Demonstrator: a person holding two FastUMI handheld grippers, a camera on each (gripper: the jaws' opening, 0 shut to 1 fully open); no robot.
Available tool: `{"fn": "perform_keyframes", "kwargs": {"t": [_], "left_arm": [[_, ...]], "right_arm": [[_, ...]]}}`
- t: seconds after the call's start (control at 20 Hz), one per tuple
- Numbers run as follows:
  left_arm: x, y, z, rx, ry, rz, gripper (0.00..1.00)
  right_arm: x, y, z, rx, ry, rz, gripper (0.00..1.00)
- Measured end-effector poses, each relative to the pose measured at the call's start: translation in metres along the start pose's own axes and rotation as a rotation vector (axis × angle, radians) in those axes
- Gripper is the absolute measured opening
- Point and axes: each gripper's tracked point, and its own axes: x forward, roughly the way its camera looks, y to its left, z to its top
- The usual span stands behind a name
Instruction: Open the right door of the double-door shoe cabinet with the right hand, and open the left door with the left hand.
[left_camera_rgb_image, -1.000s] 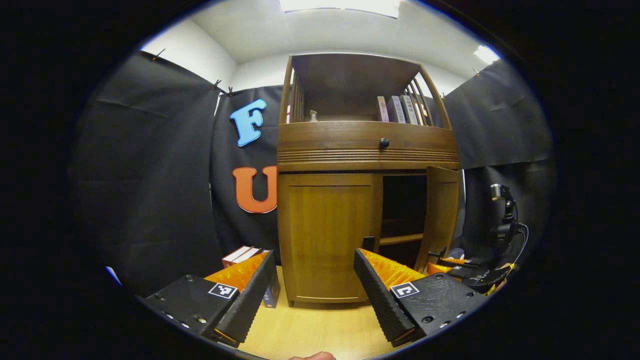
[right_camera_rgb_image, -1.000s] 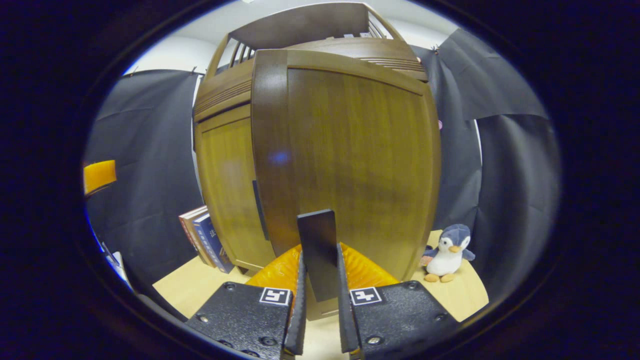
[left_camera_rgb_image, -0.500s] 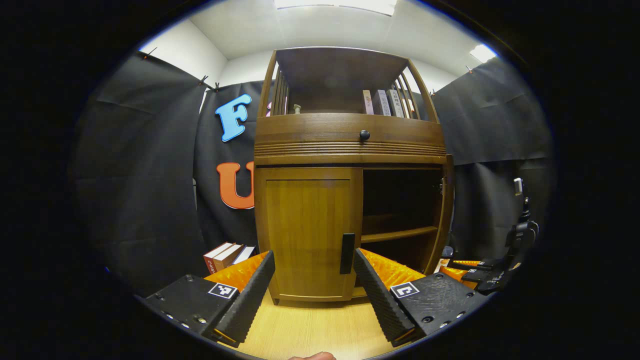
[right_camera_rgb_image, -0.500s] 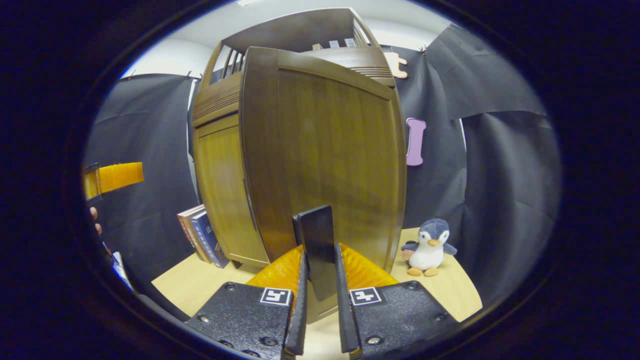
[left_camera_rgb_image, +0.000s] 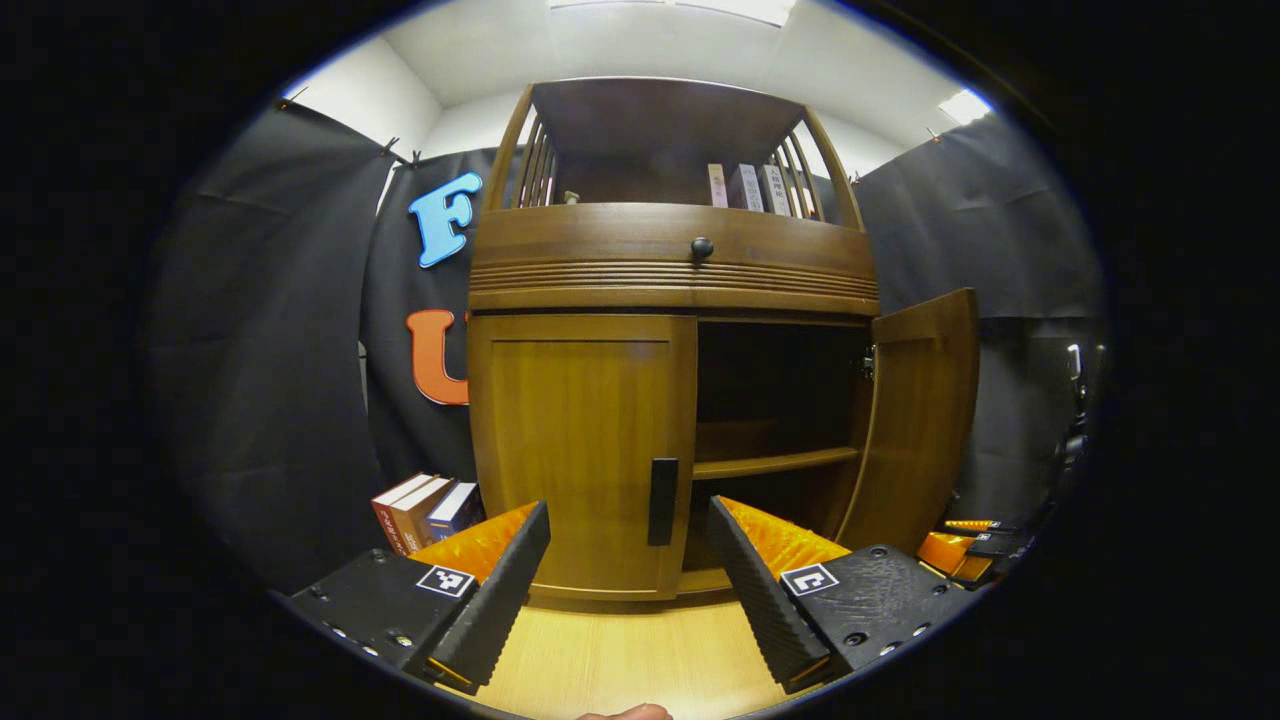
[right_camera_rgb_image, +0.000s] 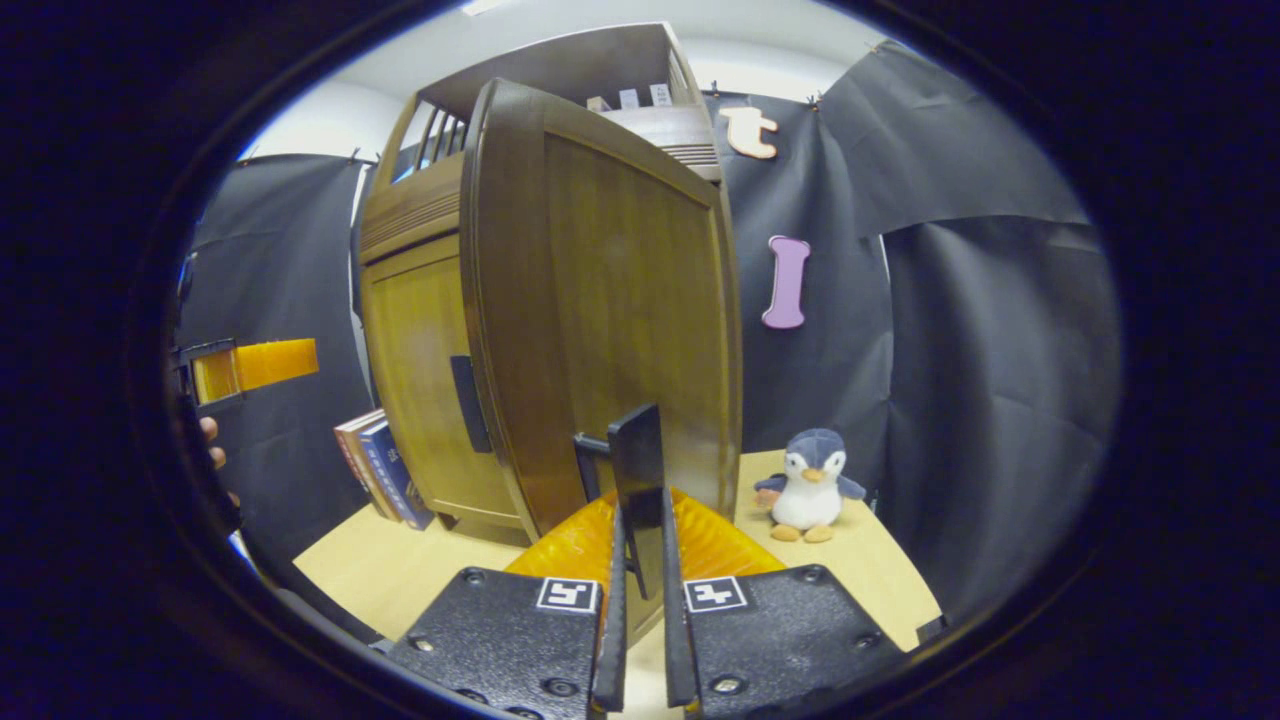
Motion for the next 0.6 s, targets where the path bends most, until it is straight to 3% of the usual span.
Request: {"fn": "perform_keyframes", "kwargs": {"t": [0.4, 0.6], "left_arm": [[0.033, -0.024, -0.015, 0.004, 0.035, -0.038, 0.95], [0.055, -0.028, -0.025, 0.002, 0.045, -0.043, 0.95]], "right_arm": [[-0.013, -0.078, 0.0, 0.04, 0.007, -0.214, 0.08], [-0.012, -0.079, 0.0, 0.032, 0.026, -0.194, 0.04]]}}
